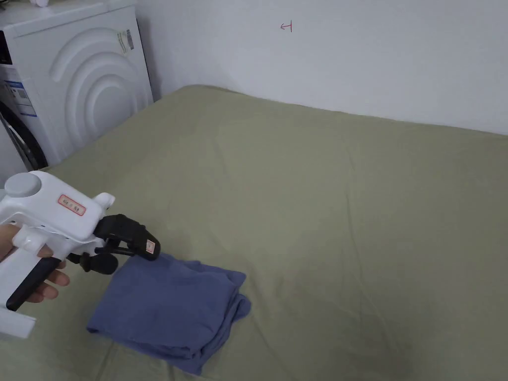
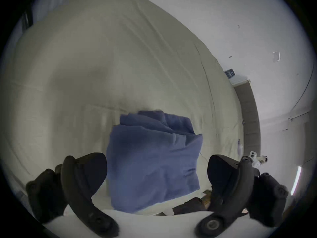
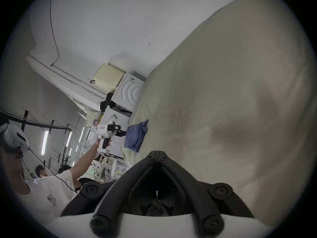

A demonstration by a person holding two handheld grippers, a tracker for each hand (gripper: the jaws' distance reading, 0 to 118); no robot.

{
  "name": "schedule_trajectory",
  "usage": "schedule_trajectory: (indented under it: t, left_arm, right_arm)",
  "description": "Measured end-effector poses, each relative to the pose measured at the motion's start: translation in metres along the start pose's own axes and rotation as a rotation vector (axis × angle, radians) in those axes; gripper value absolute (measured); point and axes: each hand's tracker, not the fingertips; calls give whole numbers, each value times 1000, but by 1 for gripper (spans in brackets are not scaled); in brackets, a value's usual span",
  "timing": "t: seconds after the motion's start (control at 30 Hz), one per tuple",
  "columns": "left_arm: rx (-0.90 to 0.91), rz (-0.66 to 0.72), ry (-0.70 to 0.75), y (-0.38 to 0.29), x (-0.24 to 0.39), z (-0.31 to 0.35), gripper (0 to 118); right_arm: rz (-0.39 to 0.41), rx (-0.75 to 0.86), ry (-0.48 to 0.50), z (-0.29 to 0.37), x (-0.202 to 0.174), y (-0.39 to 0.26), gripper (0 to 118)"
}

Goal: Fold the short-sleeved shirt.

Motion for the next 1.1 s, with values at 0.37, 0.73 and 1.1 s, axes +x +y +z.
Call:
schedule_trajectory:
  t: [0.37,0.73,1.1]
  left_arm:
    - [257,-251,-51,-67,157,37,0]
    - [949,-547,253,-201,414,-37,0]
    - [1064,-564,270,-241,468,-47,0]
  right_arm:
    - [242,210,-243,49,-53,24,0]
    - [766,638,-850,68,-175,17,1]
    - [831,761,-872,90,-199,-2,1]
